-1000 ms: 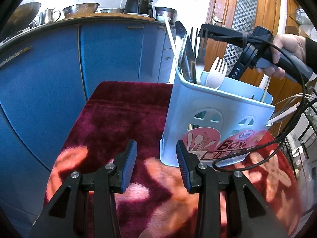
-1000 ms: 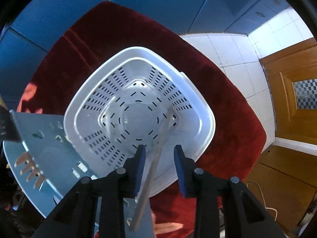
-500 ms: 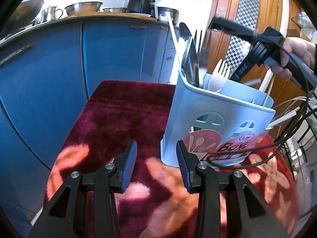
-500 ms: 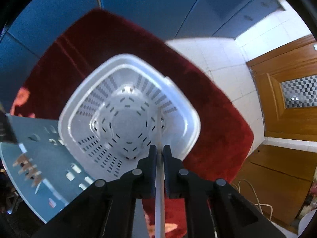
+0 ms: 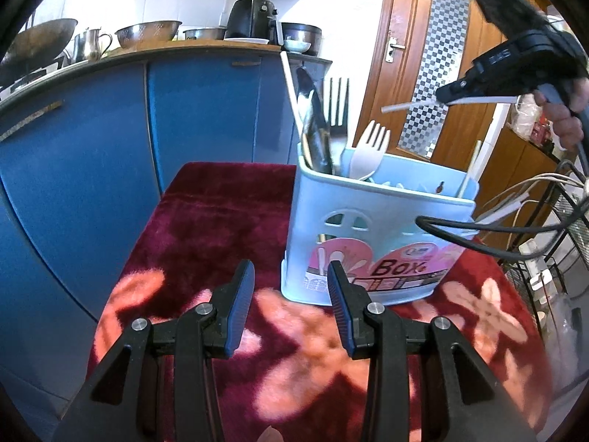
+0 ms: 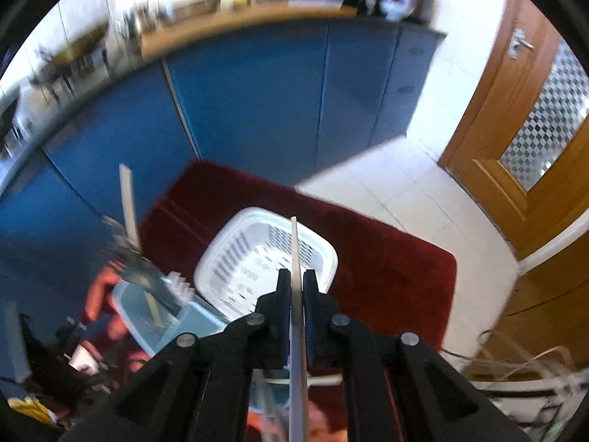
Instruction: Organize utensils
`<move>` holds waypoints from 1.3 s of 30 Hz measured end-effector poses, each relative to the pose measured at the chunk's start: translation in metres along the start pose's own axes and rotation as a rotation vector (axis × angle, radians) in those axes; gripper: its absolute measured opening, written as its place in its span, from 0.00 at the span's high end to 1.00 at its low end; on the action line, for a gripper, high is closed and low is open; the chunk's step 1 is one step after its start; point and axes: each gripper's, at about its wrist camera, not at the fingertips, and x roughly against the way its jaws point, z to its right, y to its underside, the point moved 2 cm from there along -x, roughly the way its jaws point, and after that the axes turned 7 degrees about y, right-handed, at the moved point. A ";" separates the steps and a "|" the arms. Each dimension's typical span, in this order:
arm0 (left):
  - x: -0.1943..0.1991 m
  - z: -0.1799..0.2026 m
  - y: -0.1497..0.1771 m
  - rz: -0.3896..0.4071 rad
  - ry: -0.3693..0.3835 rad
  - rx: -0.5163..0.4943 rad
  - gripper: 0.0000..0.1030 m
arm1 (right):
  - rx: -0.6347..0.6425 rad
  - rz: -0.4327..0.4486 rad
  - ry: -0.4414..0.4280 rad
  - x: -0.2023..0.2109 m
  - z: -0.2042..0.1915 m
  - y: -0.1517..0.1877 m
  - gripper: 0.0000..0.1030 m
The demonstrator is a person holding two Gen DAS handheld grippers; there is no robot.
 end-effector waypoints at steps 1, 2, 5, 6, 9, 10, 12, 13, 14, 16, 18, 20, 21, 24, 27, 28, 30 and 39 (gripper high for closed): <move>0.001 0.001 0.000 0.000 0.001 -0.001 0.59 | -0.026 0.032 -0.018 0.007 0.001 0.006 0.93; 0.004 0.003 0.000 0.001 0.003 -0.002 0.59 | -0.055 0.059 -0.046 0.014 0.000 0.012 0.93; 0.010 0.008 0.001 0.006 0.004 -0.008 0.59 | -0.128 0.159 -0.085 0.025 0.000 0.030 0.93; 0.012 0.009 0.002 0.007 0.004 -0.010 0.59 | -0.151 0.210 -0.081 0.027 -0.001 0.038 0.93; 0.018 0.012 0.003 0.012 0.004 -0.019 0.59 | -0.231 0.290 -0.113 0.019 0.003 0.057 0.93; 0.020 0.014 0.004 0.014 0.004 -0.022 0.59 | -0.253 0.311 -0.129 0.016 0.003 0.062 0.93; 0.023 0.015 0.004 0.017 0.003 -0.023 0.59 | -0.311 0.351 -0.161 0.008 0.001 0.073 0.93; 0.024 0.016 0.004 0.018 0.002 -0.023 0.59 | -0.331 0.360 -0.181 0.007 0.000 0.078 0.93; 0.025 0.016 0.005 0.018 0.000 -0.026 0.59 | -0.361 0.375 -0.214 0.006 -0.001 0.084 0.93; 0.027 0.016 0.005 0.018 -0.007 -0.032 0.59 | -0.379 0.400 -0.241 0.011 -0.005 0.095 0.93; 0.027 0.016 0.006 0.014 -0.011 -0.030 0.59 | -0.367 0.422 -0.228 0.019 -0.012 0.107 0.93; 0.027 0.016 0.008 0.010 -0.010 -0.026 0.59 | -0.349 0.447 -0.187 0.030 -0.019 0.122 0.93; 0.026 0.016 0.008 0.009 -0.010 -0.024 0.59 | -0.340 0.459 -0.151 0.034 -0.023 0.130 0.93; 0.027 0.016 0.010 0.010 -0.005 -0.017 0.59 | -0.324 0.464 -0.056 0.033 -0.030 0.144 0.93; 0.031 0.019 0.013 0.010 -0.004 -0.027 0.59 | -0.330 0.450 -0.022 0.024 -0.034 0.157 0.92; 0.032 0.020 0.014 0.010 -0.004 -0.031 0.59 | -0.332 0.446 -0.018 0.021 -0.036 0.160 0.92; 0.034 0.022 0.015 0.008 0.001 -0.037 0.59 | -0.328 0.437 0.000 0.016 -0.039 0.169 0.92; 0.035 0.025 0.018 0.005 0.012 -0.049 0.59 | -0.332 0.359 0.031 -0.017 -0.045 0.196 0.93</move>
